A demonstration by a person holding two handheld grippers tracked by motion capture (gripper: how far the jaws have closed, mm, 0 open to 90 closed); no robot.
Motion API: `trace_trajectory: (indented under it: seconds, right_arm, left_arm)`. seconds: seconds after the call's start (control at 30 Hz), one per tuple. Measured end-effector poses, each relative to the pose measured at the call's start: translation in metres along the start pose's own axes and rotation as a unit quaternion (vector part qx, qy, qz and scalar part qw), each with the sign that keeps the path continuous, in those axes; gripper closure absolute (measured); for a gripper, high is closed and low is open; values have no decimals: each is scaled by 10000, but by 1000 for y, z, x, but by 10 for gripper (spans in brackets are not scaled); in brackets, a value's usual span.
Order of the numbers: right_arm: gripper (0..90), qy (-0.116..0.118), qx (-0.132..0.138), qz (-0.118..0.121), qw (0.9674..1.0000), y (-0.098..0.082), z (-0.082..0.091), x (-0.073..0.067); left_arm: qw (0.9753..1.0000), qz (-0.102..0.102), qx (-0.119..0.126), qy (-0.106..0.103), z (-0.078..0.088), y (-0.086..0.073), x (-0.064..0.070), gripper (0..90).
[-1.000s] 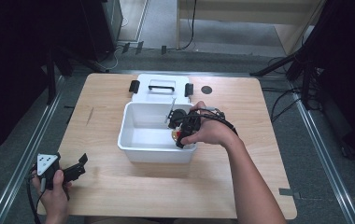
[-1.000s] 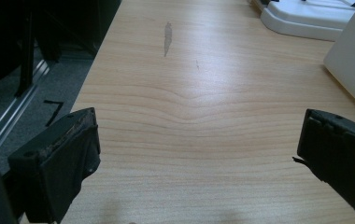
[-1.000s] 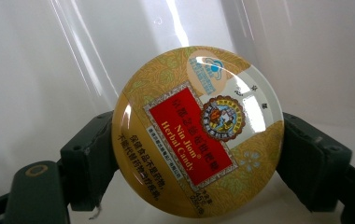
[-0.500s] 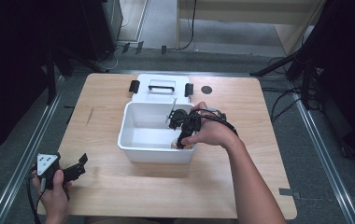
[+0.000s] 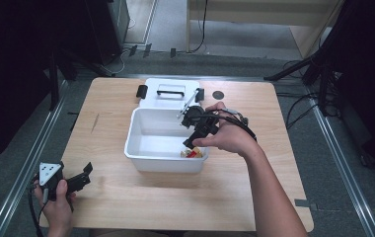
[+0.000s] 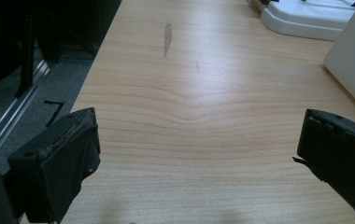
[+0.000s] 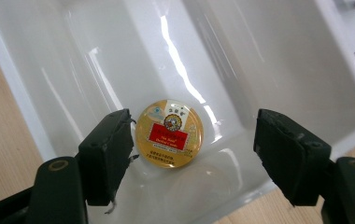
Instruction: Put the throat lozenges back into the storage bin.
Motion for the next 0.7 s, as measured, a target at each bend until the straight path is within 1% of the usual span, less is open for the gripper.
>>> trace_trajectory:
  seconds: [0.03,0.07,0.1,0.2,0.23,0.3,0.33,0.4,0.47,0.57,0.7]
  right_arm:
    - [289,-5,55,-22,10000,-1,3,1]
    - [289,-5,55,-22,10000,-1,3,1]
    - [289,-4,146,-91,9999,-3,9,2]
    - [287,-1,255,-174,9995,-6,16,4]
    - [287,-1,255,-174,9995,-6,16,4]
    - [279,5,323,-281,9991,-9,23,6]
    - [275,47,409,-326,9986,-11,28,8]
    - [271,81,482,-359,9982,-14,31,9]
    - [269,66,499,-388,9980,-16,33,11]
    - [264,-10,555,-485,9973,-26,40,18]
    - [257,-65,589,-605,9964,-35,44,24]
  left_arm:
    - [10000,0,0,0,0,0,0,0]
    - [10000,1,2,0,0,0,0,0]
    - [10000,-1,1,-1,0,0,0,0]
    - [10000,4,5,-6,0,0,0,0]
    - [10000,4,5,-6,0,0,0,0]
    - [10000,3,2,2,0,0,0,0]
    - [10000,5,4,1,0,0,0,0]
    - [10000,25,9,-8,0,0,0,0]
    - [10000,31,5,-9,0,0,0,0]
    - [10000,24,6,-5,0,0,0,0]
    - [10000,25,5,-4,-1,0,0,0]
Point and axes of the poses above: each handheld gripper's, and its own axes: z roughly backward along the jaws, y roughly out of its top, x roughly to its right, the point moved 10 cm from there along -z, roughly forward along the jaws, and after that the axes turned 14 degrees about -x, right-handed, at the moved point
